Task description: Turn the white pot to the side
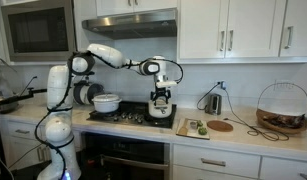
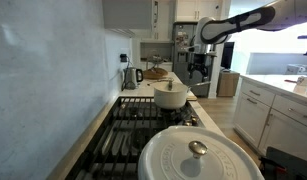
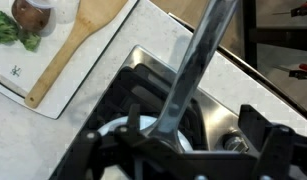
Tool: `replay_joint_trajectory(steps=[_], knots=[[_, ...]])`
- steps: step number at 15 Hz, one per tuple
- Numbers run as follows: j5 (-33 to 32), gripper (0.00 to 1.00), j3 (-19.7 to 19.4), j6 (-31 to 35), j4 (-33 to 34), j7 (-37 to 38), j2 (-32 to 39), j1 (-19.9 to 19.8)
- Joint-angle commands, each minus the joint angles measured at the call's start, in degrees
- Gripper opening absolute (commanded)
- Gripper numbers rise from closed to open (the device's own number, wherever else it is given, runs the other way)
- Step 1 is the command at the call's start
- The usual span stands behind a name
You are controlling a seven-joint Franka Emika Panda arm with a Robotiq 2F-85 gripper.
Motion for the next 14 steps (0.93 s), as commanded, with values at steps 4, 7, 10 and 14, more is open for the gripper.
replay_joint_trajectory(steps=[4,7,10,14], knots=[[0.84,1.00,3.84,-5.95,11.19,-1.09,9.14,-2.70],[0.60,1.00,4.80,-7.68,14.49,-0.67,12.08,-3.38],[0.37,1.00,5.26,-9.48,17.09,0.29,14.09,-3.91],[0.45,1.00,5.50,-12.39,19.74,1.72,15.63,-4.50]])
